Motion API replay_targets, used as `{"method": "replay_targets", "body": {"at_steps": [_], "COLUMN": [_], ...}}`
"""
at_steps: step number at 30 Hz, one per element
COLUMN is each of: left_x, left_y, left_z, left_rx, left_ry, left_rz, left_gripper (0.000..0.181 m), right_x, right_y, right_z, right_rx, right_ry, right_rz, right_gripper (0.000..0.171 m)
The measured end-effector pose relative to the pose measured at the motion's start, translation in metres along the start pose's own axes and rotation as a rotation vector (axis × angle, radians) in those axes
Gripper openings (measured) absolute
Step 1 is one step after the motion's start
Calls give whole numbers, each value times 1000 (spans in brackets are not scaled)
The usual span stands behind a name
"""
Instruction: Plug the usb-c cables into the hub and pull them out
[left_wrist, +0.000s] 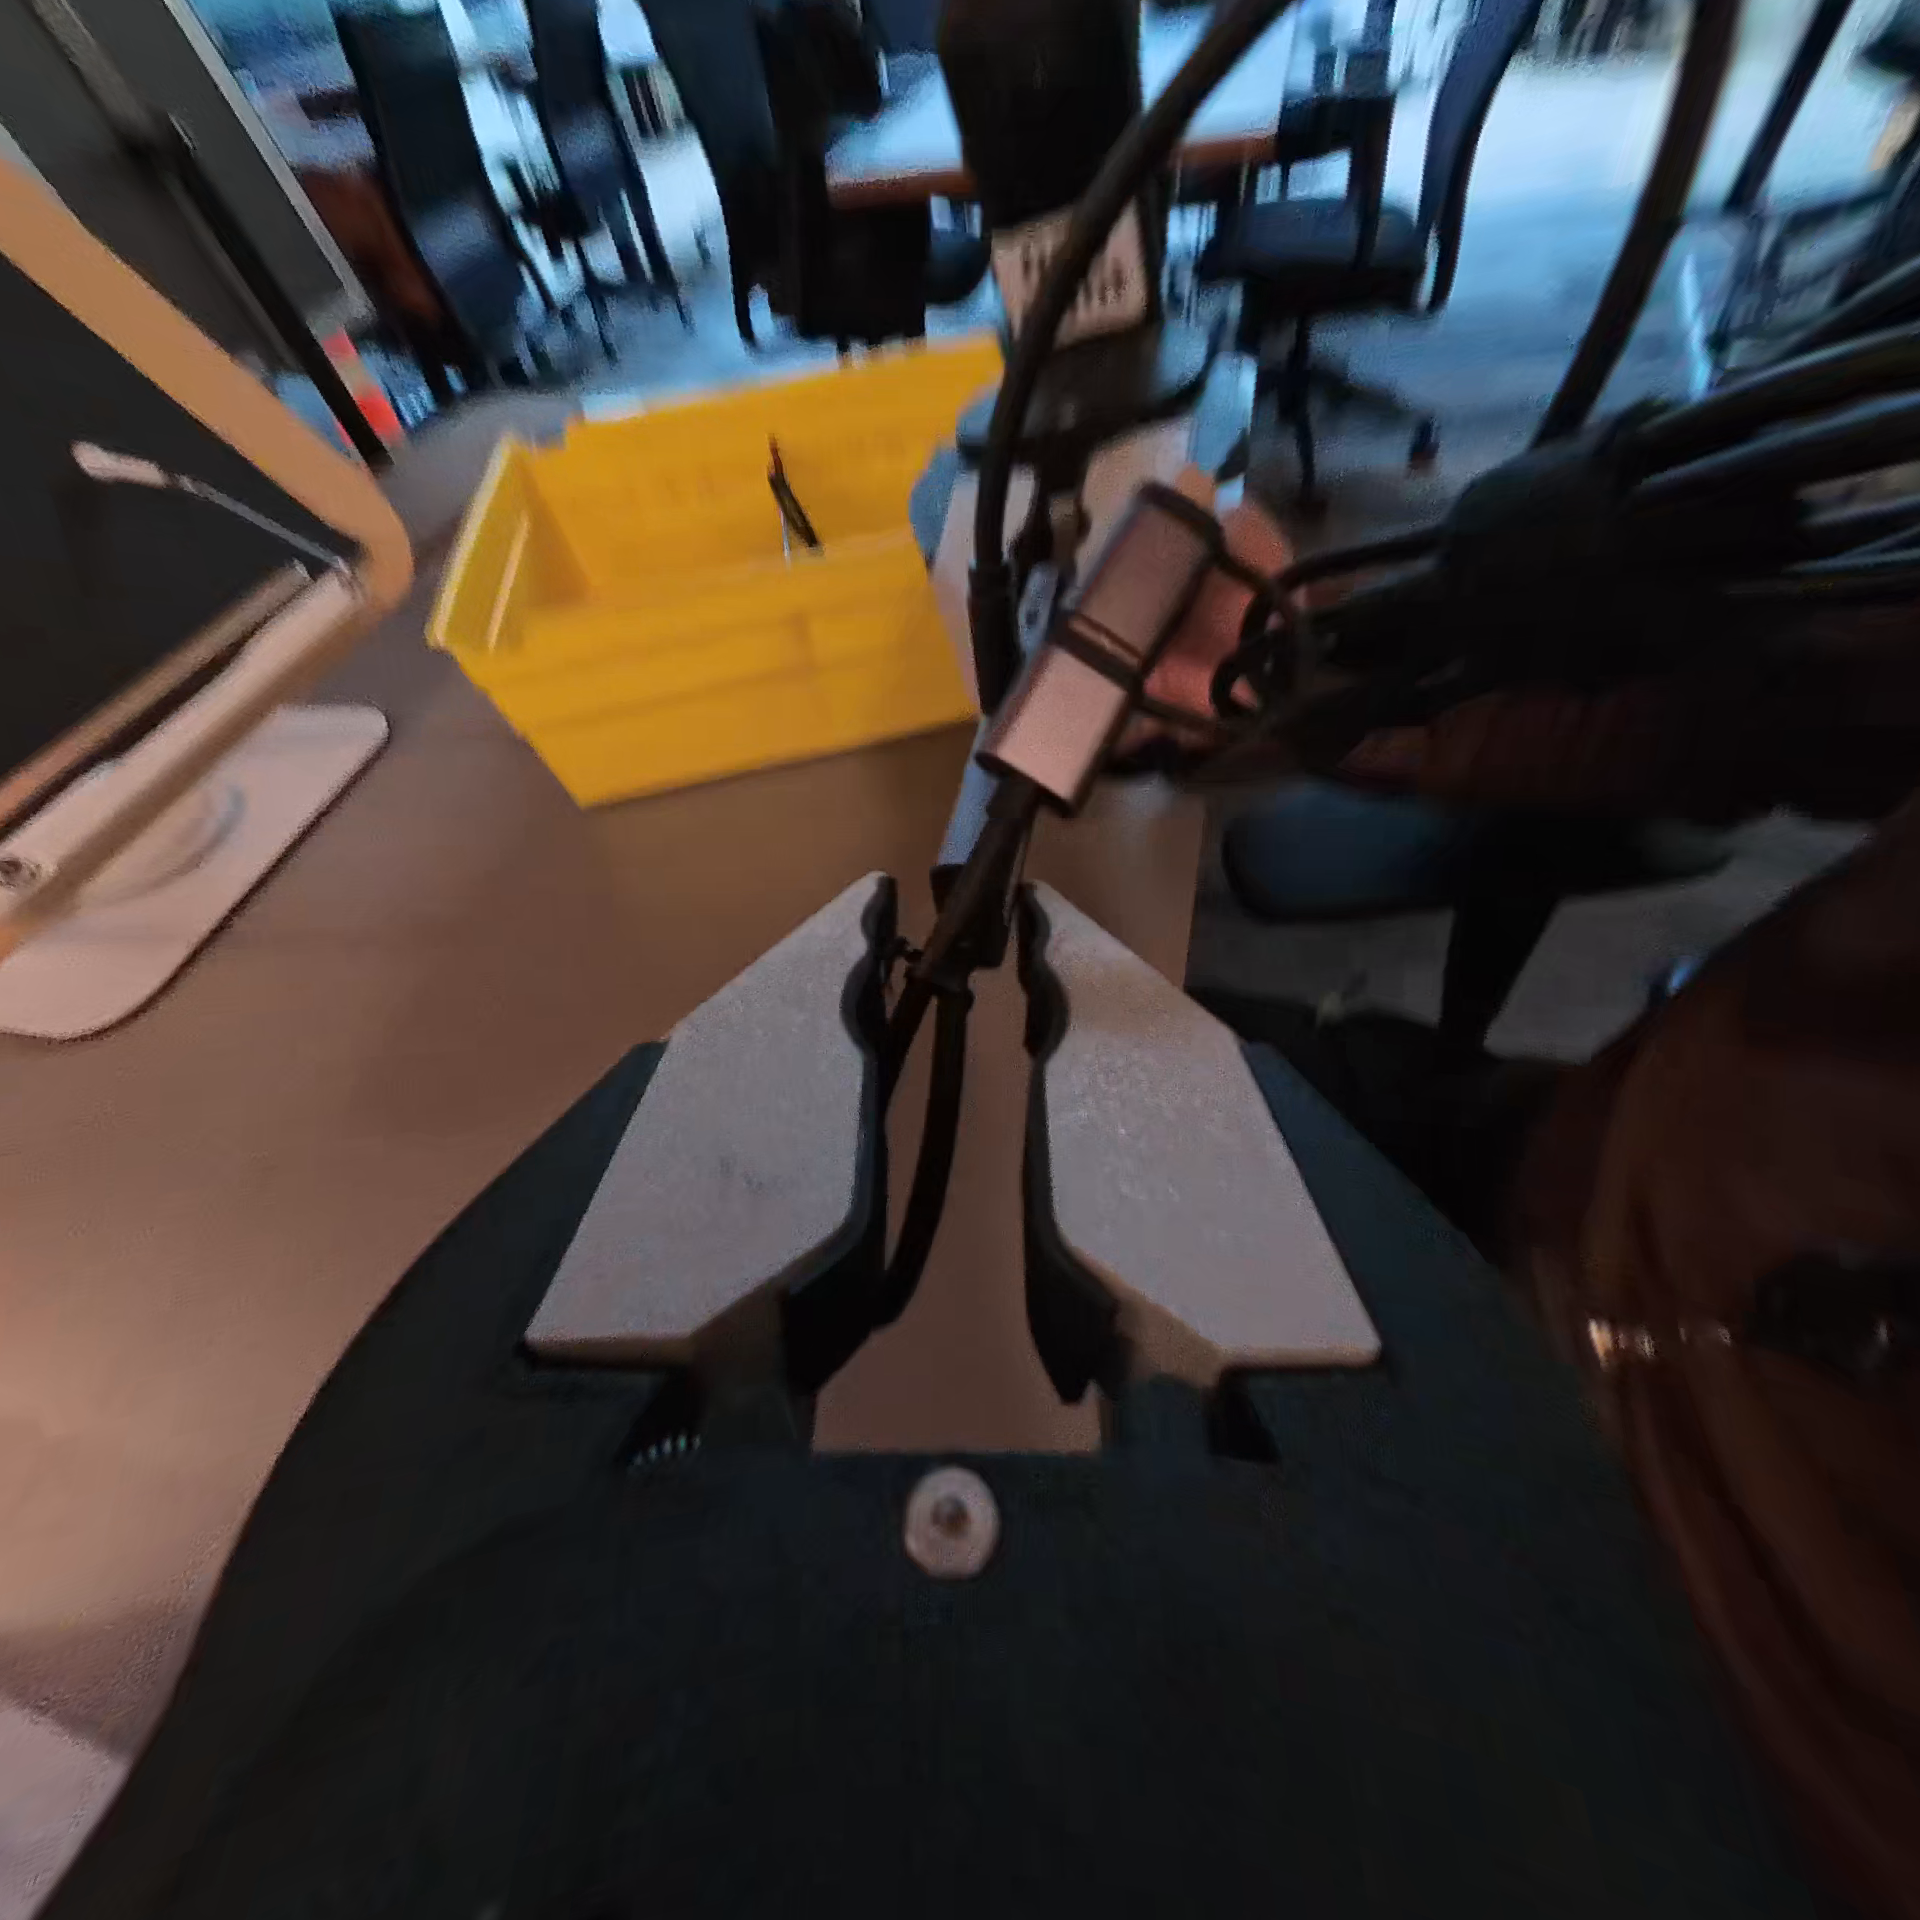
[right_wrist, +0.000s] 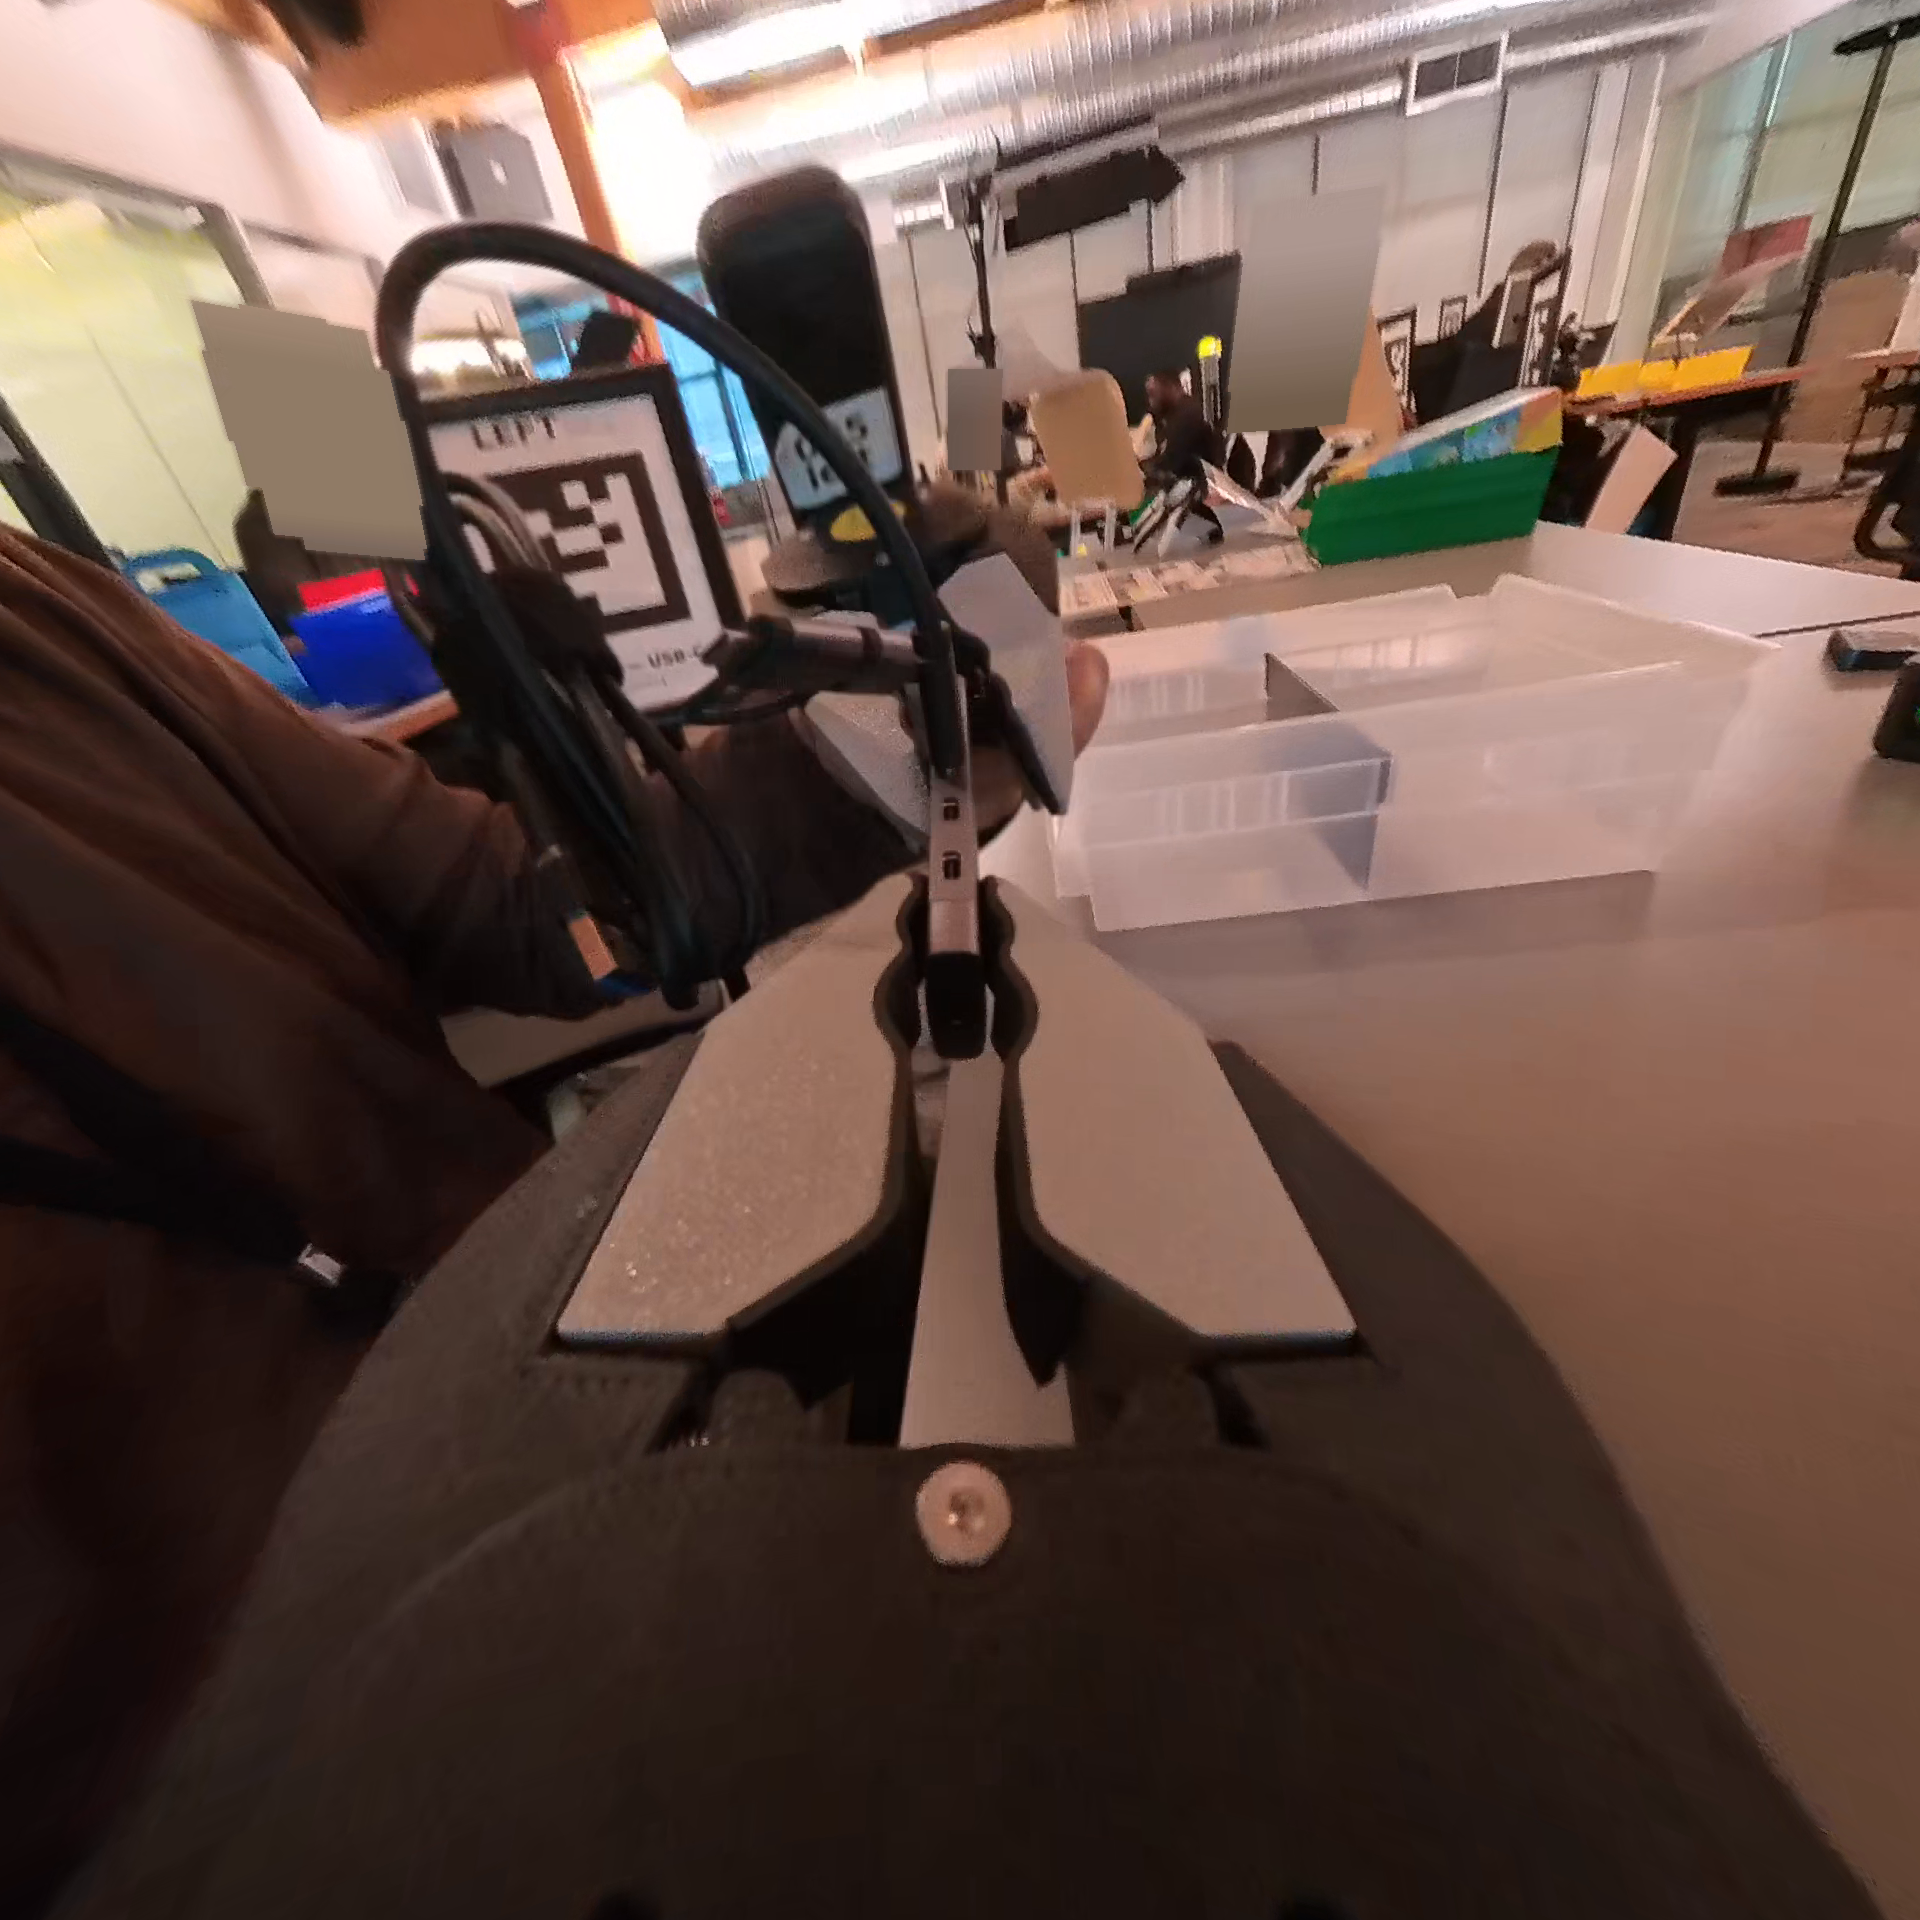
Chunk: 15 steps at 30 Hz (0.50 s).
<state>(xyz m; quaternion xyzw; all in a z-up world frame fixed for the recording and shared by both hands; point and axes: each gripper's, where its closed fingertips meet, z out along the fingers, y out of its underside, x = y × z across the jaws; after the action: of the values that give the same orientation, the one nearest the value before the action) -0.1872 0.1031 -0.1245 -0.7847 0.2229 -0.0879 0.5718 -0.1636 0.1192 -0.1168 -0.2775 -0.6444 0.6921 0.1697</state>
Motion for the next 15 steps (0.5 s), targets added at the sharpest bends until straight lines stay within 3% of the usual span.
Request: {"method": "replay_targets", "body": {"at_steps": [5,15], "left_x": [5,27], "left_y": [-9,-13], "left_z": [3,9], "left_rx": [151,168], "left_ry": [16,129], "left_rz": [-117,-129], "left_gripper": [20,6], "right_x": [-3,-13], "right_y": [0,4], "right_z": [1,0], "right_rx": [49,0], "right_ry": [-35,-89], "right_rz": [53,61], "right_gripper": [7,8]}}
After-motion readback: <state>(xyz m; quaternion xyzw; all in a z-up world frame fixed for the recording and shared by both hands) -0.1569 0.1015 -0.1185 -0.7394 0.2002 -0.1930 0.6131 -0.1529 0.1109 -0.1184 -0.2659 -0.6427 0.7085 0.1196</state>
